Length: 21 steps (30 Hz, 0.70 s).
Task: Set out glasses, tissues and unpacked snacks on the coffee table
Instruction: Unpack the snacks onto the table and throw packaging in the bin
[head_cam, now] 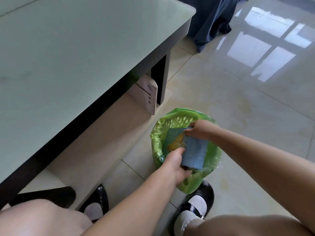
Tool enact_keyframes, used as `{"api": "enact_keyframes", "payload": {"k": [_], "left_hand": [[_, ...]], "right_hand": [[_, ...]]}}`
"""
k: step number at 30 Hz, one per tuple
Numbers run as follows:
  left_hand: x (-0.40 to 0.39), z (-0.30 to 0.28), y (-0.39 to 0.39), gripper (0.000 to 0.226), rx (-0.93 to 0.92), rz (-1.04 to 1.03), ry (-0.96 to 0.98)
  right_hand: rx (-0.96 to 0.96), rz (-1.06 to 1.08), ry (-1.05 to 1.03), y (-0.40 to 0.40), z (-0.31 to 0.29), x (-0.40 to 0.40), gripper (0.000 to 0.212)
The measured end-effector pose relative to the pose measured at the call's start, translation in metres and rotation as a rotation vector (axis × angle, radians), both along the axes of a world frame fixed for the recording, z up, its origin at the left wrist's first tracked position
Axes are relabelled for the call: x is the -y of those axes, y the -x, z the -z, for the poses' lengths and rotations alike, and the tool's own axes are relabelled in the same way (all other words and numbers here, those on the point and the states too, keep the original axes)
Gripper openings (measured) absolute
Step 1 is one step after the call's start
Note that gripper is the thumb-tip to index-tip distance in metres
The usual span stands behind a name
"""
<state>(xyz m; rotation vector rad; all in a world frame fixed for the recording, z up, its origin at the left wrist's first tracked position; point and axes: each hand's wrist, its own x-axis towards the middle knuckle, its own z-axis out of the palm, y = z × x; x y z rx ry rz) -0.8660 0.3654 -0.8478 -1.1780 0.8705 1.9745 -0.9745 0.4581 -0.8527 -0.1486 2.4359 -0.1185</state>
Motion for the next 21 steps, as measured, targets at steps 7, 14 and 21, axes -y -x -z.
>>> {"api": "enact_keyframes", "payload": {"k": [7, 14, 21], "left_hand": [[0.003, 0.003, 0.001, 0.084, -0.226, 0.246, 0.465], [0.038, -0.073, -0.018, 0.020, -0.643, 0.056, 0.572], [0.109, -0.150, -0.083, 0.016, -0.845, -0.222, 0.660]], "right_hand": [[-0.098, 0.042, 0.146, -0.013, -0.015, 0.002, 0.049], [-0.244, 0.173, 0.702, -0.043, -0.097, 0.023, 0.025], [-0.224, 0.211, 1.157, -0.102, -0.172, 0.088, 0.015]]}}
